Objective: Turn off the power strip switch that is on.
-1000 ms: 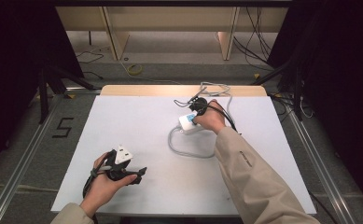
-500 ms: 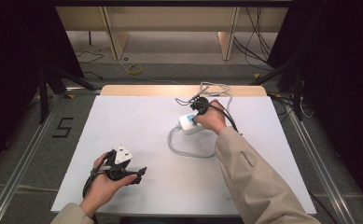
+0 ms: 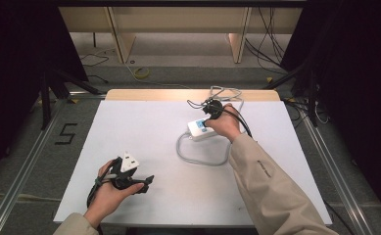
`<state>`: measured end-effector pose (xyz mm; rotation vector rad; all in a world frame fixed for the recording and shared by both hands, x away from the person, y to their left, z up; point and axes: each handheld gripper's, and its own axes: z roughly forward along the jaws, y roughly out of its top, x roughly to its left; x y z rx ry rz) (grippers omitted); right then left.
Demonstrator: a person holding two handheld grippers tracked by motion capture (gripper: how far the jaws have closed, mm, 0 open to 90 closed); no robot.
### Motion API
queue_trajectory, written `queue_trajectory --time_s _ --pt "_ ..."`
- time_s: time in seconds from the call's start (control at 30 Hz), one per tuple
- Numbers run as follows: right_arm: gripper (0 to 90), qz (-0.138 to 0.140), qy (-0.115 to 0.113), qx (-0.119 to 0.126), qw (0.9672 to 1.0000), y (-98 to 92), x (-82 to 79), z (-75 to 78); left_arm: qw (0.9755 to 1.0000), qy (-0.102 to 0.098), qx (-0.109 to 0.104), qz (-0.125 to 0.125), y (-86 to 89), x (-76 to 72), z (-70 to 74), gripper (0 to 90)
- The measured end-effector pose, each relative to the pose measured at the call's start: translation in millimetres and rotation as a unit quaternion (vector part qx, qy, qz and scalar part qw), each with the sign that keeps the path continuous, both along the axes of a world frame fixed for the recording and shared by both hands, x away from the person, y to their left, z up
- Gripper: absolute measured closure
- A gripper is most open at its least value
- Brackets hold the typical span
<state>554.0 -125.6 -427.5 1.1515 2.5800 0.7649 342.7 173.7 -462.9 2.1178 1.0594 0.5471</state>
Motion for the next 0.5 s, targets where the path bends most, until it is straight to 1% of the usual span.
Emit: queue_trajectory --time_s 0.03,0.07,0.13,0.17,0.33,0.5 --pt "90.0 0.0 0.0 0.001 1.0 -0.6 -0.6 0.6 1.0 0.0 0.0 0.0 0.0 0.1 -0.1 18.0" --pt "90.0 0.002 -0.006 0.002 1.0 -1.9 -1.1 1.5 1.0 0.0 0.0 0.0 0.1 0.1 -0.1 18.0" --pt "90.0 -0.001 -0.007 0.005 1.0 -3.2 -3.3 3.7 1.0 0.0 0.0 0.001 -0.1 0.0 -0.1 18.1" --pt "88.3 0.0 -0.007 0.006 1.0 -4.3 -4.0 4.5 1.0 0.0 0.0 0.001 -0.1 0.0 -0.1 18.1" --pt "86.9 -0.001 -0.012 0.013 0.9998 -11.0 -8.6 7.7 1.0 0.0 0.001 0.001 -0.2 0.0 -0.1 18.0" --pt "84.4 -0.002 -0.018 0.015 0.9997 -18.9 -13.7 8.9 1.0 0.0 0.001 0.001 0.0 -0.1 -0.1 18.0"
